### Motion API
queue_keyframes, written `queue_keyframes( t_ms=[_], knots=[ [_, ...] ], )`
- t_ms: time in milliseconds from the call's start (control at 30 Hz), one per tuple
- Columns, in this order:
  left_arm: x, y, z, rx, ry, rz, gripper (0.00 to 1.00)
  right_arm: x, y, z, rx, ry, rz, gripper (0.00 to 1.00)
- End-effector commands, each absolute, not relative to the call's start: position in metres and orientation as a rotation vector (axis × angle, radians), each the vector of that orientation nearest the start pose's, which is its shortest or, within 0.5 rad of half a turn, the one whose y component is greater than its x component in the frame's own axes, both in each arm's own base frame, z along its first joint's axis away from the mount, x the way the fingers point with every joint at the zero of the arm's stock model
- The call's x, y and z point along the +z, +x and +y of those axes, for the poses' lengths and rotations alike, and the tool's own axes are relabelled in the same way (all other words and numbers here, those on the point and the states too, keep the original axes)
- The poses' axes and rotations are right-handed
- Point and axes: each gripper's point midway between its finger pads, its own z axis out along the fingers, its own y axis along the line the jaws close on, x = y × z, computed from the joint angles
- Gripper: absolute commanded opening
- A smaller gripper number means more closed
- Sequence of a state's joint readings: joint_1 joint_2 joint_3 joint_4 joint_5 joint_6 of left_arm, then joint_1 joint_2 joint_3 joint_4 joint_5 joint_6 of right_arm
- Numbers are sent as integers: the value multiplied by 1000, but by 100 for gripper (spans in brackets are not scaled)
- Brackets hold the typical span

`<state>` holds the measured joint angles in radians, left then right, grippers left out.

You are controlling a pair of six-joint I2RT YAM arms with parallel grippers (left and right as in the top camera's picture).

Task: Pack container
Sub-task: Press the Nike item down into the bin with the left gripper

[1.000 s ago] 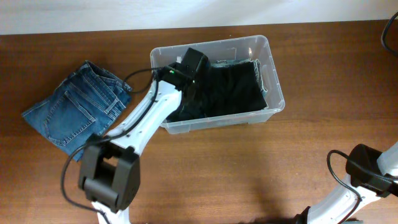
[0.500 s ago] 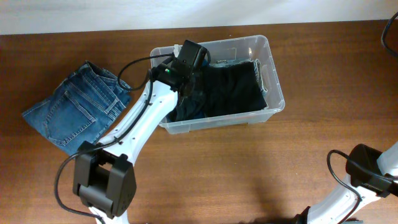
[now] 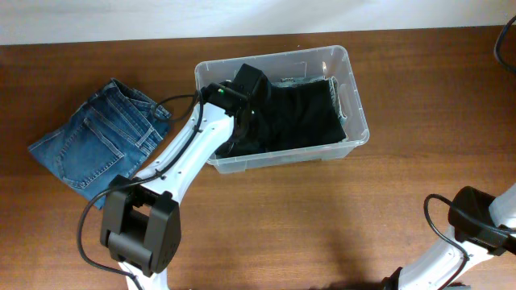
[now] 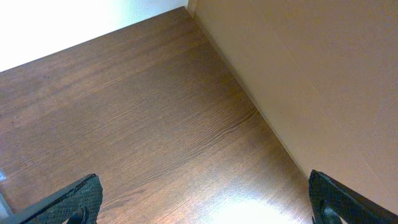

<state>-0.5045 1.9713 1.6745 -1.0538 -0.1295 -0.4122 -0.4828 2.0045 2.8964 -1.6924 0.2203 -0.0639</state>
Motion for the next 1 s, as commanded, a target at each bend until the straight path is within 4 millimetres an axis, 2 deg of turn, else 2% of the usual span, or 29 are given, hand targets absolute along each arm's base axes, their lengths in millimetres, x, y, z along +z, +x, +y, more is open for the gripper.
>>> queue_keyframes(
  t_ms=[0, 67, 100, 300, 400, 500, 567, 600, 700, 733, 833, 967],
  knots=[
    [89, 378, -190, 0, 117, 2930, 19, 406, 341, -223, -528, 615, 2338, 98],
    [78, 376, -189, 1, 118, 2932, 36, 406, 341, -223, -528, 615, 2338, 98],
    [74, 375, -189, 2, 119, 2933, 42, 406, 341, -223, -528, 615, 2338, 98],
    [69, 375, -190, -18, 118, 2931, 64, 406, 341, -223, -528, 615, 2338, 98],
    [68, 373, -194, -53, 124, 2943, 64, 406, 341, -223, -528, 615, 2338, 98],
    [89, 376, -201, -105, 127, 2922, 64, 406, 341, -223, -528, 615, 2338, 98],
    [116, 382, -204, -124, 146, 2884, 64, 406, 341, -223, -528, 615, 2338, 98],
    [140, 387, -207, -147, 152, 2845, 64, 406, 341, -223, -528, 615, 2338, 98],
    [187, 396, -208, -173, 141, 2761, 65, 406, 341, -223, -528, 615, 2338, 98],
    [195, 397, -207, -169, 137, 2742, 66, 406, 341, -223, -528, 615, 2338, 98],
    [203, 401, -206, -161, 129, 2715, 66, 406, 341, -223, -528, 615, 2338, 98],
    [197, 407, -204, -133, 121, 2715, 66, 406, 341, -223, -528, 615, 2338, 98]
  ],
)
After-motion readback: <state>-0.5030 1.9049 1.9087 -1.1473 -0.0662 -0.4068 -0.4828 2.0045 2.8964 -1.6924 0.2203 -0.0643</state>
